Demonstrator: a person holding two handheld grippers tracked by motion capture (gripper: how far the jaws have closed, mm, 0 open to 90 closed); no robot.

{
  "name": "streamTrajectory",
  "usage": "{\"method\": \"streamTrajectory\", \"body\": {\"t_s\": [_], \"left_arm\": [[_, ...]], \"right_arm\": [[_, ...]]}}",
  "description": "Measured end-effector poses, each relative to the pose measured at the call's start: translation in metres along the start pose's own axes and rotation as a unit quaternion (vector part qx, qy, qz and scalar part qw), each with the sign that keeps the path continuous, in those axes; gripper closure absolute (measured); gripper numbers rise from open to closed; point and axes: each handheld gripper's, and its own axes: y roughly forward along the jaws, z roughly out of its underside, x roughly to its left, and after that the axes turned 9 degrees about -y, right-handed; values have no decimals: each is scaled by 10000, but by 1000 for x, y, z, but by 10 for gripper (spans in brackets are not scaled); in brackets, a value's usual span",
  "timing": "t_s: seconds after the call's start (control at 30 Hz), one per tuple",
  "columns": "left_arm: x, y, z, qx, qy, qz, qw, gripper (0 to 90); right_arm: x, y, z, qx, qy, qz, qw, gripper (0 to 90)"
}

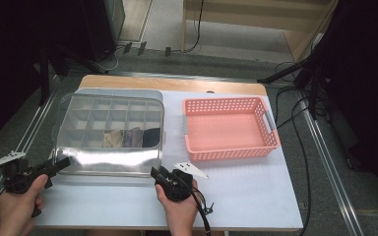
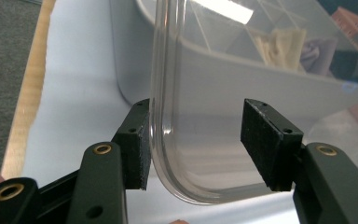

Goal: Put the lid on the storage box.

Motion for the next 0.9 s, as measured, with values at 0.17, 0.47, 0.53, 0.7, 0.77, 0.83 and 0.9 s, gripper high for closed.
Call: {"method": "streamTrajectory", "body": {"t_s": [0.17,0.47,0.53,0.7,0.77,0.83,0.9], "left_arm": [[-1,0,-9,-154,-132,302,9993,436],[2,-10,-7,-290,1,98,9995,386],[3,-14,-4,-331,-22,94,9994,384],[0,-20,7,-304,131,223,9992,388],[-2,-21,10,-240,166,325,9990,405],[-6,-21,12,-184,238,379,9988,429],[-9,-19,12,-192,307,296,9989,445]], "right_arm": [[2,0,-16,-303,132,-181,9993,565],[-2,-3,-23,-229,39,-60,9997,494],[-3,-5,-23,-258,-93,-6,9996,447],[-7,-10,-20,-381,-132,22,9992,508],[-7,-12,-20,-402,-44,-25,9992,547],[-6,-10,-20,-406,-9,4,9992,563],[-5,-7,-20,-430,-28,-39,9991,562]]}}
